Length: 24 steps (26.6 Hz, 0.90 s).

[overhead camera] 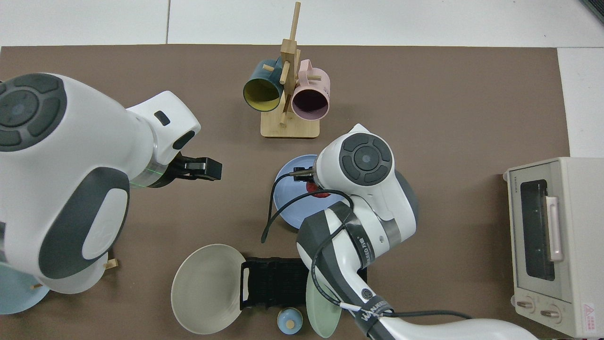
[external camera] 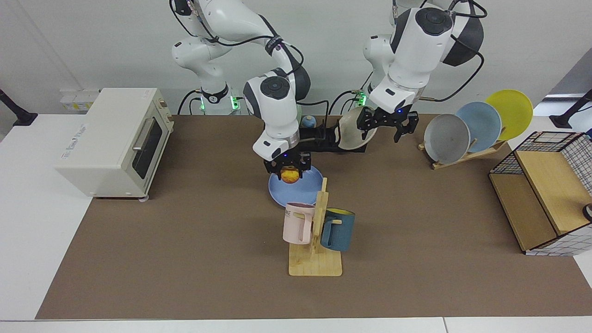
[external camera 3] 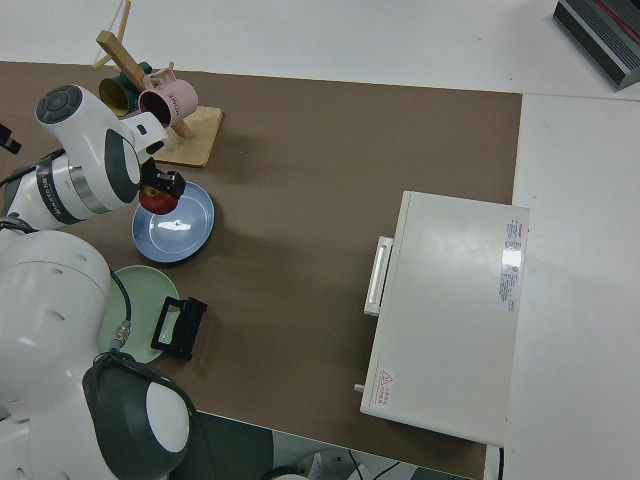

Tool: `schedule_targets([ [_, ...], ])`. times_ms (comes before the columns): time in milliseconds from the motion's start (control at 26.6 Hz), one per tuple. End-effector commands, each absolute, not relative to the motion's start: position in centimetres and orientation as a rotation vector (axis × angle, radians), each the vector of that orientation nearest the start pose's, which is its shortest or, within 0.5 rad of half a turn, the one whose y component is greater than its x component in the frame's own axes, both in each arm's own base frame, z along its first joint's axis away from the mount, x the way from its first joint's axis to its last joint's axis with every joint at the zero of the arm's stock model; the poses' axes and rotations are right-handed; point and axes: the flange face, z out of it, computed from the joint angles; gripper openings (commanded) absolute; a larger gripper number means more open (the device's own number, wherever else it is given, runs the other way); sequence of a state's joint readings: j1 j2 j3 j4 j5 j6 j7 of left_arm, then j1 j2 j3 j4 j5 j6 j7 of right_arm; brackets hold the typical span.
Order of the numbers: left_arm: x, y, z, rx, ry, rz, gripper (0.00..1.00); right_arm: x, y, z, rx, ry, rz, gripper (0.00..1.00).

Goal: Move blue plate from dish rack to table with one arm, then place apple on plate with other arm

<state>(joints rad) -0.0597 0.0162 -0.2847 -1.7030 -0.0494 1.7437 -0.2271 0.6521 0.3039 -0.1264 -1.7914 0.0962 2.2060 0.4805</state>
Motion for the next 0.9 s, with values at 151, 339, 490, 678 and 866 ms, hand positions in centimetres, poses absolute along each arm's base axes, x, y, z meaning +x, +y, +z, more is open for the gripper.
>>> schedule_targets([
  [151, 53.8, -15.5, 60.7, -3.169, 0.178, 0.008, 0.99, 54.7, 33.7, 35.2, -3.043, 0.028, -0.181, 0.00],
  [339, 53.7, -15.4, 60.9, -3.167, 0.176, 0.003, 1.00, 54.5, 34.0, 33.7, -3.037, 0.018, -0.206, 0.00],
  [490, 53.5, -14.0, 61.7, -3.164, 0.137, -0.008, 1.00, 54.0, 34.9, 33.1, -3.039, 0.010, -0.197, 0.00],
  [678, 53.6, -12.9, 62.0, -3.159, 0.132, -0.005, 1.00, 53.4, 35.3, 32.3, -3.042, 0.019, -0.185, 0.00],
  [866, 53.6, -12.4, 64.0, -3.116, 0.217, -0.021, 1.00, 52.8, 34.9, 31.6, -3.050, 0.036, -0.158, 0.06],
])
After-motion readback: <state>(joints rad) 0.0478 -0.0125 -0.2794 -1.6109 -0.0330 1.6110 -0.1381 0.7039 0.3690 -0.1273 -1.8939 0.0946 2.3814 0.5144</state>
